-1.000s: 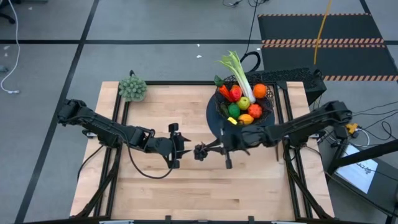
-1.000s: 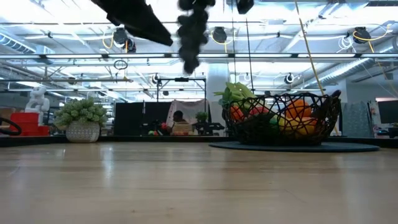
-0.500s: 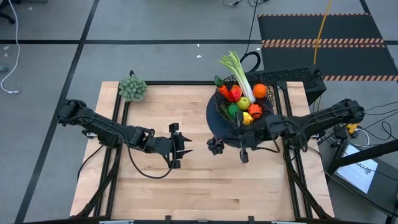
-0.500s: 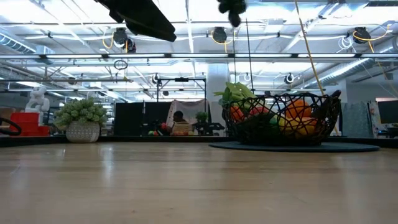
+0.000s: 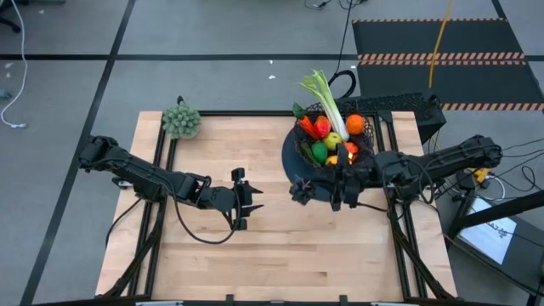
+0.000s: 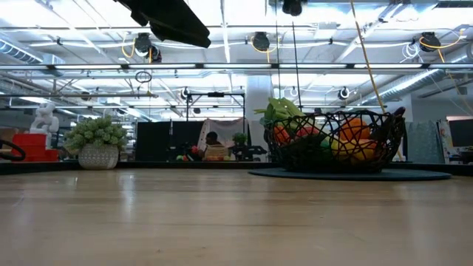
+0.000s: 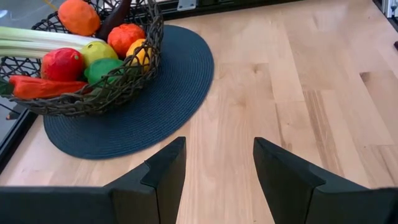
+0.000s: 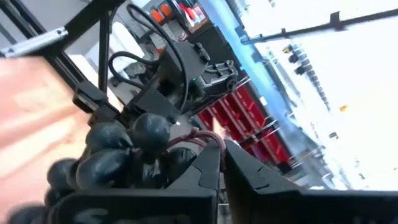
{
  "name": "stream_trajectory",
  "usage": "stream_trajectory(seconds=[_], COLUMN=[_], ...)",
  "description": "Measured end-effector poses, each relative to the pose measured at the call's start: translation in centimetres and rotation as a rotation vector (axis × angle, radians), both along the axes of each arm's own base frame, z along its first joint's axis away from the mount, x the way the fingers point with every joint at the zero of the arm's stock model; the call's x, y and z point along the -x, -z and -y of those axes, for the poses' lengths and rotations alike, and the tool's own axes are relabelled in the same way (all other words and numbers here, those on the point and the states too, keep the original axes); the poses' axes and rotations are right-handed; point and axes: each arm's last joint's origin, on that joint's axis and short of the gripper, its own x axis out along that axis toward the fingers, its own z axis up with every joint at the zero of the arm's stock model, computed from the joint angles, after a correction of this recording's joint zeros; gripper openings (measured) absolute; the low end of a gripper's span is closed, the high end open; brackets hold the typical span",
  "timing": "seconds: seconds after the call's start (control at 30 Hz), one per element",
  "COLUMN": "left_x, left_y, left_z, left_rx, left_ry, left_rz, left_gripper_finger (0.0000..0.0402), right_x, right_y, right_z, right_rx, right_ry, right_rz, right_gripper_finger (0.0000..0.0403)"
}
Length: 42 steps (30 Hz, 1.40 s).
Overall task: Build produce basket
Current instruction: Put the black grapes into the black wire basket
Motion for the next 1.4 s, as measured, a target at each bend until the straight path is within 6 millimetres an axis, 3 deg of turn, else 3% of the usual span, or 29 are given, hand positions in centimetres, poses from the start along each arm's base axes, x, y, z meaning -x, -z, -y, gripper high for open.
stream_trajectory(seconds=[0.47, 0.93, 1.13, 1.4], left_x=[0.00, 0.00, 0.00, -0.01], left_y=[0.00, 0.00, 0.00, -0.02], left_z=[0.00, 0.00, 0.00, 0.01], left_rx=[0.000, 0.002, 0.014, 0.018], left_ry=[0.000, -0.001, -0.009, -0.010], left_rz=[0.000, 0.000, 0.002, 0.005], left_gripper_finger=[0.0188, 0.0188, 0.0189, 0.0189], right_x=[0.19, 0.19, 0.19, 0.17], right_y=[-0.26, -0.26, -0.26, -0.36], right_z=[0.05, 0.04, 0.04, 0.02], right_rx=[0.030, -0.054, -0.226, -0.595], right_ry=[0.001, -0.005, -0.016, -0.049], right_rz=[0.019, 0.014, 0.003, -0.009], right_gripper_finger=[0.0003, 0.0004, 0.0004, 0.0004])
